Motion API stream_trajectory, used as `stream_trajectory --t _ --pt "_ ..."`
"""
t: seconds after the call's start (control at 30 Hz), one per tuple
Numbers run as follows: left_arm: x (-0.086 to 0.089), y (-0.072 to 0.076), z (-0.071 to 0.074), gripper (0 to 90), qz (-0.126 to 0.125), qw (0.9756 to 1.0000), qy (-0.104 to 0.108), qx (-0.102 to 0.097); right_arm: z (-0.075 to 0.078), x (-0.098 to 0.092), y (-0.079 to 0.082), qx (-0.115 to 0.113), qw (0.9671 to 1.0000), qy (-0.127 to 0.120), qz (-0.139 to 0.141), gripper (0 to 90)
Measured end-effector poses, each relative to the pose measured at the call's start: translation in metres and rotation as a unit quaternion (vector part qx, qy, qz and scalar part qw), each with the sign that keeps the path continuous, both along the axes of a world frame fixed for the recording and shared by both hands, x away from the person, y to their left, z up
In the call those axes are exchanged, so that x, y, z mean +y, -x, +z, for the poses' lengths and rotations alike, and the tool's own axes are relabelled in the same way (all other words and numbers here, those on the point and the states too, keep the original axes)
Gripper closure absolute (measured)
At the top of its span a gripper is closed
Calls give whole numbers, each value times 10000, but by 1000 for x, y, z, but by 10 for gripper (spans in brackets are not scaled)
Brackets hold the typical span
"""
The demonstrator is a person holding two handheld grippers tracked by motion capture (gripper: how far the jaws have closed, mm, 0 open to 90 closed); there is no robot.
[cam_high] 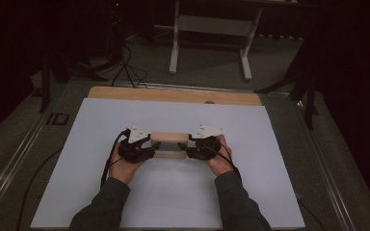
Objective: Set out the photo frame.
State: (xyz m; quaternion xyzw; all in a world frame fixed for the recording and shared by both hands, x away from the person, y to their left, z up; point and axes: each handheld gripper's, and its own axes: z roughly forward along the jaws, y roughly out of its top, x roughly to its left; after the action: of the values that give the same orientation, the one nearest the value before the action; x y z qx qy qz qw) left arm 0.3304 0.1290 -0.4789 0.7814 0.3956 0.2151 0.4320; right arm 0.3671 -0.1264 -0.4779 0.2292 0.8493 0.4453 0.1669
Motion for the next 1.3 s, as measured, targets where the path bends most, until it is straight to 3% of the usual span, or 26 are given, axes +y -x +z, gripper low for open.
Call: stream_trajectory --t 0.17,0.43,0.57,0.67,0.83,1.07,1.3 --pt "-1 -3 0 517 23 10000 24 5 1 1 -3 11 10000 56 -47 530" --pt "1 -10 -4 508 24 9997 241 69 -2 -1 -8 118 9997 -145 -131 519" --pt "1 -12 -7 505 14 9997 230 124 -5 -1 -9 196 9995 -169 -192 520" --pt "0 -17 -13 500 6 9993 221 294 -9 -1 -11 292 9992 -151 -244 531" --pt "0 -19 -16 505 13 9991 247 341 -14 -3 -13 389 9986 -206 -290 543" --pt "-1 -24 -25 510 20 9985 151 533 -20 -1 -16 457 9983 -75 -361 543" --pt "-1 -26 -29 511 25 9980 172 610 -22 -3 -19 577 9972 -207 -423 542"
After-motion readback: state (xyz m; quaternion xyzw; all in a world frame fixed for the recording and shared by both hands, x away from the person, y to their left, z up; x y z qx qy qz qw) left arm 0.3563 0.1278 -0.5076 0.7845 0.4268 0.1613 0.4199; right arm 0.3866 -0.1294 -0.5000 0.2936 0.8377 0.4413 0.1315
